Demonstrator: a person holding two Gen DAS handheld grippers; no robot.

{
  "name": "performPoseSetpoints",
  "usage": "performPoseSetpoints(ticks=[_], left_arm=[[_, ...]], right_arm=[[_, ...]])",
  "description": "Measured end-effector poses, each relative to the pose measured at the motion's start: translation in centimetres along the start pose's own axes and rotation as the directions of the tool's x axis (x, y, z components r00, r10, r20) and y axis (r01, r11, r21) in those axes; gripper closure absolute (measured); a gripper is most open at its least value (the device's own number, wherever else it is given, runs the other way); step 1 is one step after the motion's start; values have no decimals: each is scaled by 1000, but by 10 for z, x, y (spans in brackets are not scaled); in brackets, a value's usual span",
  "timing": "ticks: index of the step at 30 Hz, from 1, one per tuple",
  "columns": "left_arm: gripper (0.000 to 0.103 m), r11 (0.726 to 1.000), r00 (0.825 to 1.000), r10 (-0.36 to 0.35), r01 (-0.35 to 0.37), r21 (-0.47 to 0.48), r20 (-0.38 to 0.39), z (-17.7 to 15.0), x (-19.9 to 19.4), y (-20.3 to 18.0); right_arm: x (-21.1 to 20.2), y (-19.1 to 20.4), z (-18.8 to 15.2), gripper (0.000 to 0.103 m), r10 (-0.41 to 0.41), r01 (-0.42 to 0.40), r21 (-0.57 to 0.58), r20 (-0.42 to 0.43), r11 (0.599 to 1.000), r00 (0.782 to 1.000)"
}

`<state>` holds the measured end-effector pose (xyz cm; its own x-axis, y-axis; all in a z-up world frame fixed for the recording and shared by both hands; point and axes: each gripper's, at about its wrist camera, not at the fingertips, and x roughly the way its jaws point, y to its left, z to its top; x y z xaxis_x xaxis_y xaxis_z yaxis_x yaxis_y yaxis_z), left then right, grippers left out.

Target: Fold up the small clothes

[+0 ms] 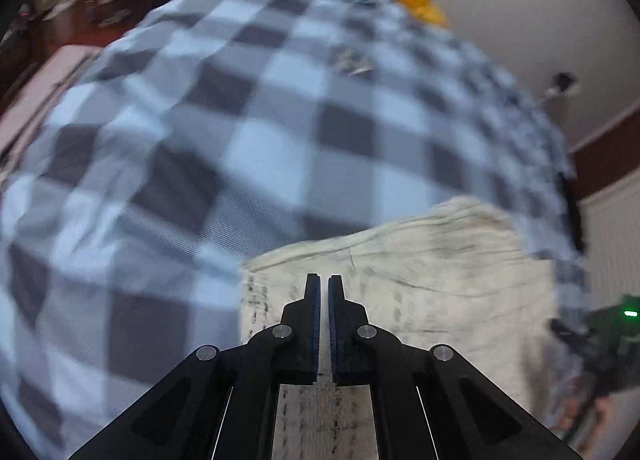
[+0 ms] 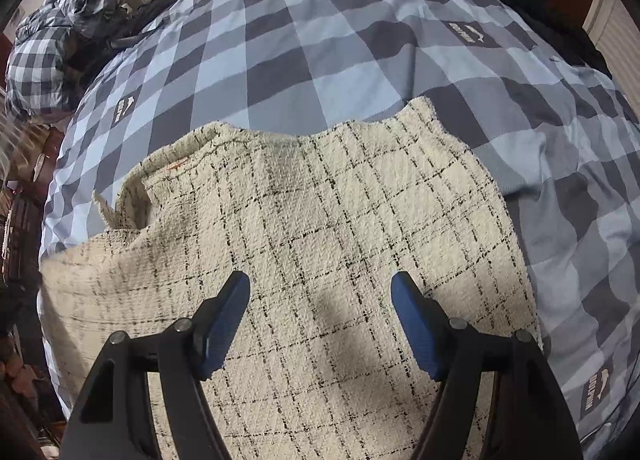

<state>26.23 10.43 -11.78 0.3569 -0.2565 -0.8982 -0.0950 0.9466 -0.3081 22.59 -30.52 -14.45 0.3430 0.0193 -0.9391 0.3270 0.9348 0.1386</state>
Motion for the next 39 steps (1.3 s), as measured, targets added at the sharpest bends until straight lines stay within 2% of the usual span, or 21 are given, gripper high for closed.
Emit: performPoseSetpoints(ticks=[4, 5, 8, 11, 15, 16, 19, 22, 23, 24, 26, 27, 28, 30, 31, 32, 33, 34, 36, 38, 39], left_arm=[[100, 992, 993, 119, -118, -32, 7, -6, -11, 29], [100, 991, 992, 127, -127, -38, -3, -9, -13, 33], [100, 994, 990, 108, -108, -6, -89, -28, -7, 36], [100, 988, 985, 134, -125, 90, -107, -47, 1, 15], [100, 986, 989, 49, -26, 164, -138, -62, 21, -25], [100, 981, 988, 51, -23, 190, -143, -66, 28, -33], [100, 962, 978, 170, -139, 235, -118, -73, 55, -37], [100, 971, 981, 187, -175, 166, -59, -67, 53, -26], [100, 959, 968, 250, -244, 141, -25, -62, 46, -23], [100, 935, 944, 330, -330, 127, 22, -58, 38, -22], [100, 881, 881, 455, -467, 83, 126, -51, 17, -19], [100, 885, 880, 449, -462, 60, 154, -49, 8, -19], [100, 916, 907, 385, -398, 47, 172, -47, -2, -23], [100, 967, 963, 229, -243, 82, 145, -47, -4, -39], [100, 981, 983, 140, -154, 116, 120, -51, -1, -52], [100, 987, 994, 61, -73, 142, 86, -54, 4, -61], [100, 987, 999, -25, 20, 157, 28, -58, 12, -69], [100, 983, 993, -107, 113, 142, -53, -63, 30, -79], [100, 983, 985, -111, 128, 131, -132, -72, 61, -90], [100, 985, 990, -66, 84, 149, -127, -75, 79, -94], [100, 986, 992, -78, 92, 139, -103, -73, 82, -91]], right_arm=[[-1, -3, -1, 33, 13, -13, 14, -9, 1000, 1000], [-2, -3, -1, 33, 15, -15, 15, -9, 1000, 1000], [-1, 0, -2, 33, 12, -12, 0, -17, 1000, 1000], [-1, 4, -4, 33, 1, -1, -25, -24, 1000, 1000], [-2, 8, -4, 33, -4, 1, -68, -33, 998, 999], [0, 10, -5, 33, 8, -12, -81, -46, 997, 999], [11, 16, -6, 33, 3, -16, -144, -88, 989, 996], [16, 21, -7, 33, -58, 46, -188, -59, 981, 997], [14, 25, -7, 33, -53, 42, -199, -50, 979, 997], [13, 33, -7, 33, -19, 7, -225, -51, 974, 999], [13, 55, -8, 33, 51, -70, -280, -74, 958, 996], [14, 69, -11, 33, 88, -112, -316, -91, 942, 992], [17, 83, -14, 33, 110, -141, -351, -107, 926, 988], [26, 113, -22, 33, 124, -172, -427, -137, 888, 983], [29, 123, -25, 33, 128, -183, -459, -148, 869, 981], [35, 137, -29, 33, 131, -197, -502, -164, 842, 978], [40, 142, -29, 33, 131, -205, -528, -173, 824, 976], [46, 144, -28, 33, 120, -198, -543, -176, 816, 977], [61, 138, -21, 33, 69, -160, -523, -188, 837, 980], [71, 118, -9, 33, 119, -219, -436, -245, 873, 962], [71, 100, 1, 33, 157, -247, -365, -259, 897, 953]])
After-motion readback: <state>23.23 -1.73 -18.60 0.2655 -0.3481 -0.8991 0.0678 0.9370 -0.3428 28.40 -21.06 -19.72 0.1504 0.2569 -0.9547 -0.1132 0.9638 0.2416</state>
